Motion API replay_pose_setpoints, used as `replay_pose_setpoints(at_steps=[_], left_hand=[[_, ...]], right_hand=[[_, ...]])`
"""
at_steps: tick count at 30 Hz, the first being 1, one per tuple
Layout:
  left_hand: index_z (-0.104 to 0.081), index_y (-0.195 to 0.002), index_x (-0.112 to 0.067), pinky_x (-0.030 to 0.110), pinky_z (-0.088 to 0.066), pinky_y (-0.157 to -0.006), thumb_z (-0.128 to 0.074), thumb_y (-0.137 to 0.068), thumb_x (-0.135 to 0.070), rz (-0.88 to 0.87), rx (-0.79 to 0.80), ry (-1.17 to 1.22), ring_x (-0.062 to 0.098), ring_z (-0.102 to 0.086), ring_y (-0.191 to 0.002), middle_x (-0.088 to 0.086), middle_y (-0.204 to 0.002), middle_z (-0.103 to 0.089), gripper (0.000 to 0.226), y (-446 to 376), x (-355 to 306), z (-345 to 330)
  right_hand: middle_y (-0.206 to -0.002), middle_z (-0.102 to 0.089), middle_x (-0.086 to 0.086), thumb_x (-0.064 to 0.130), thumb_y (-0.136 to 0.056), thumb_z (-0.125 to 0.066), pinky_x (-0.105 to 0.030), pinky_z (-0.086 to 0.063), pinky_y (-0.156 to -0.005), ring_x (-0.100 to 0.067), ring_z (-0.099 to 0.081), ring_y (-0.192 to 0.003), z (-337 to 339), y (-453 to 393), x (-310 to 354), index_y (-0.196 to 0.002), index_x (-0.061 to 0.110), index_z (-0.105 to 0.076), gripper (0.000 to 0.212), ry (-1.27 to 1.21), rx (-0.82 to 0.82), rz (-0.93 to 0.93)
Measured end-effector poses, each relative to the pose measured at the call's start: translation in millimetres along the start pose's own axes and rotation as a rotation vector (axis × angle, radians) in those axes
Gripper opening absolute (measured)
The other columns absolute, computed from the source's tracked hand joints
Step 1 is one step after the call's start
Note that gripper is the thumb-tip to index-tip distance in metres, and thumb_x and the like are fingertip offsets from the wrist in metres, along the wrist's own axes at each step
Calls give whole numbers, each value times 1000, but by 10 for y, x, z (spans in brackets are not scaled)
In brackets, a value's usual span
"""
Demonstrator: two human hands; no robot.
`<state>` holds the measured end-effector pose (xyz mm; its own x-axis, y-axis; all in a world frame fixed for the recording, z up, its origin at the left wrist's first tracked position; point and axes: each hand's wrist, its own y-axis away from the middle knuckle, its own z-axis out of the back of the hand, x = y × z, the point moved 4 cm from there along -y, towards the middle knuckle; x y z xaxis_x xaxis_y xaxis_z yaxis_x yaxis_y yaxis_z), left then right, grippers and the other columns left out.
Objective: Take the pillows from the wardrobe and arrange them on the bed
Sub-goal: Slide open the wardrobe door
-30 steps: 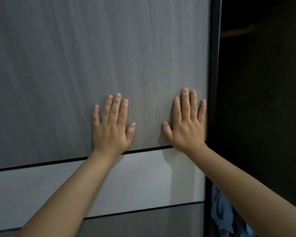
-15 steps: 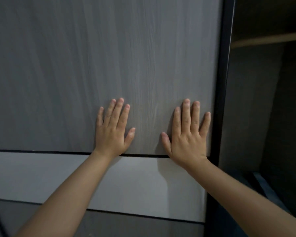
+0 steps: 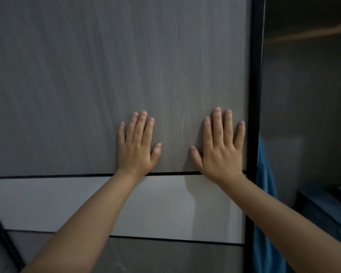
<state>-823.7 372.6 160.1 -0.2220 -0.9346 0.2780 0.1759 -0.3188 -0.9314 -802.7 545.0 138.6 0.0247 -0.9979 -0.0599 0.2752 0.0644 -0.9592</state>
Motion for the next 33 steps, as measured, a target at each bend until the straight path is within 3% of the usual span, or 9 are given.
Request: replay_pose_setpoints(at_steps=[3,5,12,15,19,21,25,29,33], left_hand=[[-37,-123,-1,62,-45,-89,-39,-77,-33,7,12,-10,32,-34,-120,30,-120,-62,55,85,291,-8],[-38,-122,-1,63,-45,-89,-39,-77,-33,6,16,-20,32,-34,-120,31,-120,-62,56,128,474,-2],[-37,-122,0,49,-23,-98,-39,-77,-32,6,32,-28,33,-33,-119,33,-119,-61,56,265,987,1],[-37,-122,0,48,-23,-97,-39,-76,-33,18,59,-36,33,-33,-119,33,-119,-61,56,269,1111,16],[-38,-120,-1,49,-26,-97,-40,-75,-33,43,82,-22,31,-35,-118,31,-116,-64,55,252,1059,55],[-41,-119,-1,51,-38,-97,-40,-76,-32,43,129,-11,33,-37,-117,31,-114,-65,53,256,1001,115],[-62,-109,11,64,-48,-82,-43,-75,-27,89,312,25,50,-61,-103,36,-109,-65,55,239,802,269],[-69,-90,6,45,-56,-70,-41,-70,-20,-43,400,137,42,-68,-77,29,-91,-69,43,383,259,381],[-70,-75,4,32,-54,-50,-41,-71,-14,-137,437,404,33,-65,-59,20,-70,-68,34,577,-546,369]], right_hand=[[-136,-47,-26,47,-84,-37,-48,2,-114,-42,-32,-135,-46,-39,299,-131,-1,-31,67,71,26,24],[-131,-54,-27,46,-83,-38,-51,-8,-109,-45,-46,-123,-58,-89,494,-129,-1,-34,67,80,16,34],[-131,-55,-25,47,-82,-36,-57,-17,-105,-45,-49,-121,-122,-162,1011,-128,-1,-36,67,46,20,30],[-130,-57,-23,47,-81,-34,-59,-35,-102,-42,-52,-120,-153,-188,1121,-127,0,-38,66,57,53,21],[-129,-58,-23,47,-81,-34,-60,-33,-101,-43,-48,-124,-168,-156,1096,-127,0,-39,67,51,77,13],[-127,-60,-23,47,-80,-33,-61,-46,-92,-42,-54,-119,-114,-139,1093,-125,-1,-43,66,31,144,13],[-124,-61,-27,28,-79,-48,-61,-49,-87,-46,-57,-113,83,-128,1045,-118,-5,-59,53,-109,168,69],[-125,-58,-31,1,-70,-57,-57,-45,-94,-47,-55,-115,267,141,728,-118,-12,-56,51,-382,175,213],[-118,-60,-34,-10,-72,-54,-58,-46,-92,-49,-57,-111,461,799,64,-109,-15,-61,38,-400,305,276]])
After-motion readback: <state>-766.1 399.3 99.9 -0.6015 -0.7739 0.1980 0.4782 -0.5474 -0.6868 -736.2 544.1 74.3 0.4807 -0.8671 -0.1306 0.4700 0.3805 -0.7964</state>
